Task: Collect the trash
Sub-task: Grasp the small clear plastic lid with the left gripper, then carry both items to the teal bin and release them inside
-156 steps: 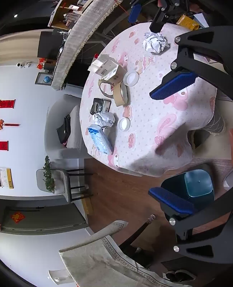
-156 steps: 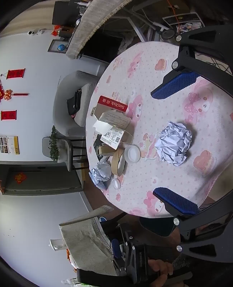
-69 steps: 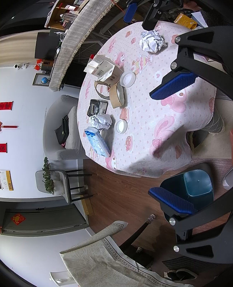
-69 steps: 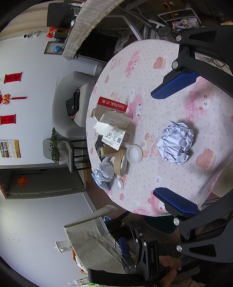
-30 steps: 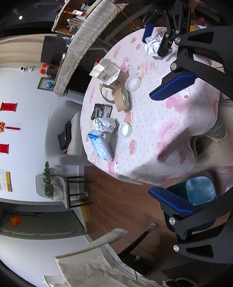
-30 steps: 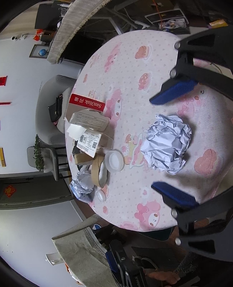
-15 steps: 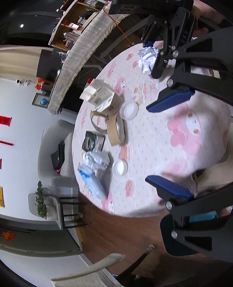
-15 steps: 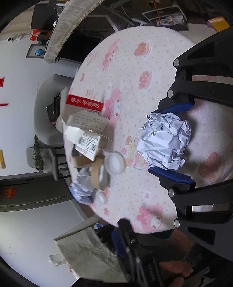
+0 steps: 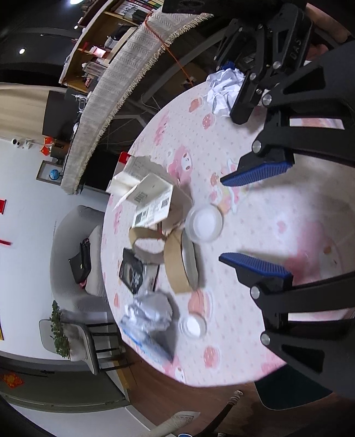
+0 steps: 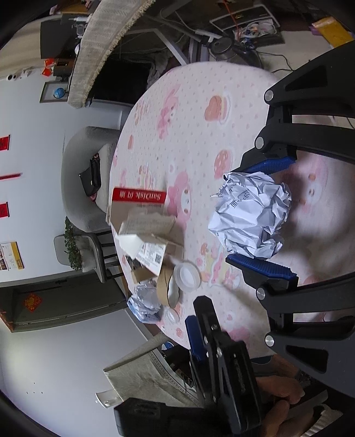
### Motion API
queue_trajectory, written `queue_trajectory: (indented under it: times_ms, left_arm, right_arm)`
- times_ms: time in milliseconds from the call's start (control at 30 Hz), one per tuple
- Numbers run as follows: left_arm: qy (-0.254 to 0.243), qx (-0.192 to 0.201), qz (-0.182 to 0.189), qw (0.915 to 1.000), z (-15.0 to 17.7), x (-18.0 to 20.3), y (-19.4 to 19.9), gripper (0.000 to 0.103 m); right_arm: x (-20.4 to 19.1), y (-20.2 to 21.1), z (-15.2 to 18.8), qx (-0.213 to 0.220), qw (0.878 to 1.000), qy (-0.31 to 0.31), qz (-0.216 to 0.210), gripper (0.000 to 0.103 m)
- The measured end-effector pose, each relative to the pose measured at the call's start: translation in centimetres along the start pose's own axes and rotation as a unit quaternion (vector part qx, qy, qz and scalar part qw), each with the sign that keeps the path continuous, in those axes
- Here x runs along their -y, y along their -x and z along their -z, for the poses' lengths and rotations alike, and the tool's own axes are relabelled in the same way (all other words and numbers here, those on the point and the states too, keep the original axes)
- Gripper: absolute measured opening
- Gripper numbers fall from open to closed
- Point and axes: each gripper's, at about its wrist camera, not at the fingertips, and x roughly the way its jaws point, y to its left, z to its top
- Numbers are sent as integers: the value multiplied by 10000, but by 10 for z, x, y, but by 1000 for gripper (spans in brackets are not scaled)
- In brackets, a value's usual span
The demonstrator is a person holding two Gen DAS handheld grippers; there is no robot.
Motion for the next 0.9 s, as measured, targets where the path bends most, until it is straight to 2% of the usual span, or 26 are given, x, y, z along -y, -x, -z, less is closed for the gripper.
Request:
queue_trajectory:
  times_ms: [300, 567, 767, 900]
  left_arm:
    - [33, -291, -268, 9992, -10, 6, -26, 47]
    - [-43, -289, -595, 9978, -21, 13, -40, 45]
    - [-83, -279, -691, 9972, -26, 16, -44, 42]
    - [-69, -256, -532, 9982, -24, 10, -39, 42]
  right_arm:
    - [20, 7, 6, 33, 9999, -157, 16, 55]
    - [26, 9, 8, 22, 9998, -202, 53, 55]
    - [26, 8, 6, 20, 9997, -228, 59, 55]
    - [21, 5, 2, 11, 9998, -201, 33, 55]
